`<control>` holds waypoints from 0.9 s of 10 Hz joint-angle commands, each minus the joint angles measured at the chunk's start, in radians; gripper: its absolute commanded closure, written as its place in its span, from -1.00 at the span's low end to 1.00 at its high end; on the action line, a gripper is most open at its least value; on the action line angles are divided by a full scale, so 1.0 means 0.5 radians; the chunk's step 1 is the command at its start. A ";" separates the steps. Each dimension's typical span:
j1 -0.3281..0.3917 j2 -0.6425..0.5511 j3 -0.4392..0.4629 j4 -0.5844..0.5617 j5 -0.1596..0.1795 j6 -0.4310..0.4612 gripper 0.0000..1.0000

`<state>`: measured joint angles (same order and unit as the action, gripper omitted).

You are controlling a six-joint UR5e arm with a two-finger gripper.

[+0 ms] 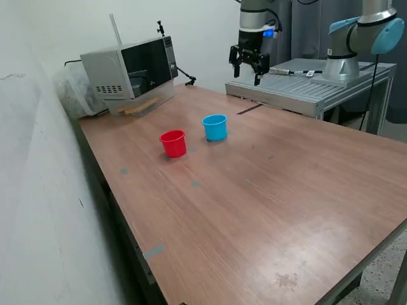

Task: Place red objects in the red bin, and blue objects in the blue bin.

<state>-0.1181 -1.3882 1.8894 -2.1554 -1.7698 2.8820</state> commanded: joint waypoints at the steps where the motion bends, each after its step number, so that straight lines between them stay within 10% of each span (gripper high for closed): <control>1: 0.153 -0.447 -0.008 0.581 0.021 0.212 -1.00; 9: 0.166 -0.678 -0.650 1.258 0.024 0.289 -1.00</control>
<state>-0.0258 -1.7072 1.6216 -1.6039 -1.7585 3.0191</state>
